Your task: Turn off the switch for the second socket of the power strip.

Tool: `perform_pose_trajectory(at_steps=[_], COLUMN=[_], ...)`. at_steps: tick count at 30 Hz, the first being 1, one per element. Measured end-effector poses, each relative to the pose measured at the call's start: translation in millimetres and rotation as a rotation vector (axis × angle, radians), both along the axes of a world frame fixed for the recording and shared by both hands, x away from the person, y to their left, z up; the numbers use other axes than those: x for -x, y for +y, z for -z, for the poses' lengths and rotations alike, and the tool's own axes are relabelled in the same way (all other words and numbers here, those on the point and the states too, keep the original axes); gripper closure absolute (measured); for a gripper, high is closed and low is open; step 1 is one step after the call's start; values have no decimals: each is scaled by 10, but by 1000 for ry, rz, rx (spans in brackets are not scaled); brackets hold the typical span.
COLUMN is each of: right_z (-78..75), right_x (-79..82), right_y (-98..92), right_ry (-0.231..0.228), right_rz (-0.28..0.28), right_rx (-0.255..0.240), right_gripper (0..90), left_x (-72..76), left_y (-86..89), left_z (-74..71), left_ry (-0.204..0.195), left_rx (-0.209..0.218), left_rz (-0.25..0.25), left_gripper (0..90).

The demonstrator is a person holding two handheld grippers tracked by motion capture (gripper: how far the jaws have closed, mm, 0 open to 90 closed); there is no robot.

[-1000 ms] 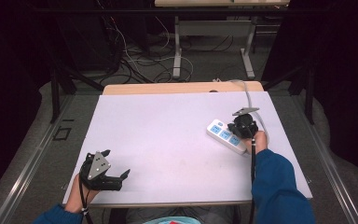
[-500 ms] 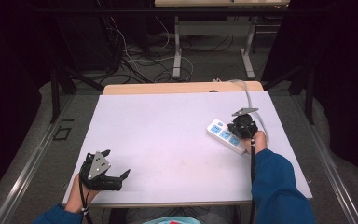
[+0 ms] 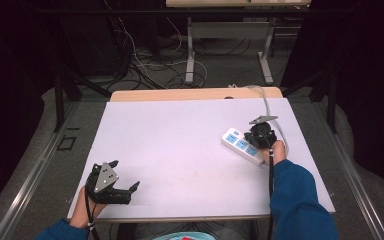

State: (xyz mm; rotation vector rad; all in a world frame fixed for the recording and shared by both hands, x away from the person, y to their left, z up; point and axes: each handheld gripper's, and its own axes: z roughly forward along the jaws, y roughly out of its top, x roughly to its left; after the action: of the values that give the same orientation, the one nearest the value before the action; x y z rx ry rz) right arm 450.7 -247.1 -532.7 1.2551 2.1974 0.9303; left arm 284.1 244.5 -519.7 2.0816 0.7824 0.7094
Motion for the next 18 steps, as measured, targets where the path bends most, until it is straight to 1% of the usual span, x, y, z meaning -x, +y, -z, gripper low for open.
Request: perform_pose_trajectory(at_steps=[2, 5, 14, 18], right_z=[1, 6, 10, 14], right_x=[0, 5, 7, 8], right_y=[-6, -12, -7, -10], right_ry=[-6, -6, -6, -11], right_rz=[-3, -3, 2, -6], right_rx=[3, -4, -7, -5], right_gripper=[900, 900, 900, 900], left_x=[1, 0, -1, 0], left_y=[-1, -1, -1, -2], left_z=[0, 0, 0, 1], left_ry=[-1, -1, 0, -1], left_rx=[1, 0, -2, -2], left_rz=[1, 1, 1, 1], left_gripper=[32, 32, 33, 32])
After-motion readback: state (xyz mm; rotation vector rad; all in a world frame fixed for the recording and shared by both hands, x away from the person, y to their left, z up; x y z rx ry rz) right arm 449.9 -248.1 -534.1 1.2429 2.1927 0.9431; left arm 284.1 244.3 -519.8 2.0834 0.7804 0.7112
